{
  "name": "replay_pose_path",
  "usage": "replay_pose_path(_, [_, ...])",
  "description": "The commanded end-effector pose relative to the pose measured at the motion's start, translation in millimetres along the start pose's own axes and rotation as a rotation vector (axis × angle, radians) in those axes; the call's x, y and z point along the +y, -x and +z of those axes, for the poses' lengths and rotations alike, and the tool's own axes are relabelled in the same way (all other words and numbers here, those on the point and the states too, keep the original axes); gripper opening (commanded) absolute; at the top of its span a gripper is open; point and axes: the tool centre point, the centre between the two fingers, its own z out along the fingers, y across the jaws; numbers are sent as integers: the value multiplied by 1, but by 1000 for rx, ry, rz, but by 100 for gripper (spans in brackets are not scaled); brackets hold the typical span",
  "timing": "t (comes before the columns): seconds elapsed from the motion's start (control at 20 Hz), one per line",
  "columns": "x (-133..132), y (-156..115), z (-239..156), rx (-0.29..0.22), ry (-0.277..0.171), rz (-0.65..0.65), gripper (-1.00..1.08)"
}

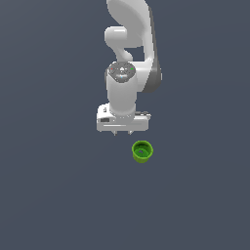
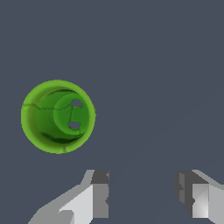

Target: Pick up the object and move it to a goal position.

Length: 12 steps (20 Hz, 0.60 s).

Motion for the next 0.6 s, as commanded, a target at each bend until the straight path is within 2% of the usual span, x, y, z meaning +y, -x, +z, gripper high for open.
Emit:
replay_pose_path(0.0, [0,0,0,-1,-1,-4,28])
replay_pose_path(0.55, [-6,-9,8,-13,-30,-105,28])
